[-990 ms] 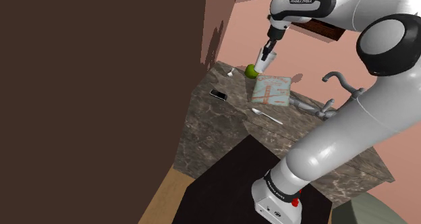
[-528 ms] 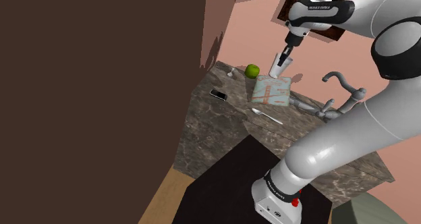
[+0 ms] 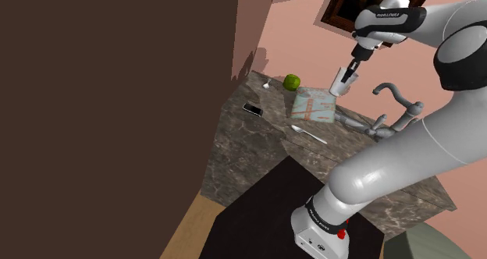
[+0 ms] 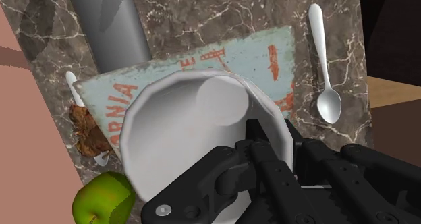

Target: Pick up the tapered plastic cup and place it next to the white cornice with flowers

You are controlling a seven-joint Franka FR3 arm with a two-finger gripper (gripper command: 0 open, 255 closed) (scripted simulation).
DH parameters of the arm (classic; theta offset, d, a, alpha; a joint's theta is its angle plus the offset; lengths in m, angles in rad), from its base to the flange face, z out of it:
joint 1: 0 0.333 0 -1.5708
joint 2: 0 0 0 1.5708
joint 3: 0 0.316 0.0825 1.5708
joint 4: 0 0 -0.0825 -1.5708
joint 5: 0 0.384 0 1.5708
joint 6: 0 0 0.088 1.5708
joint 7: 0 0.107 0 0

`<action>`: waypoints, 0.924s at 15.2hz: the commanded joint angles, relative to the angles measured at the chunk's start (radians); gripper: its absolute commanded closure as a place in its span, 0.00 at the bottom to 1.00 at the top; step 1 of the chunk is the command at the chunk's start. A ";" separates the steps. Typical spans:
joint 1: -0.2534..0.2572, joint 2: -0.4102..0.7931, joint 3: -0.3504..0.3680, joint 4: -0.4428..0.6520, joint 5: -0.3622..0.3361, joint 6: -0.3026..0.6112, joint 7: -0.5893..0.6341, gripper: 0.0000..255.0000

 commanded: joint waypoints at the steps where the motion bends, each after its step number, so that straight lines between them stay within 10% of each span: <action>1: -0.017 0.003 -0.034 0.007 0.002 0.005 -0.053 1.00; 14: -0.120 0.227 -0.317 0.197 0.205 0.015 -0.500 1.00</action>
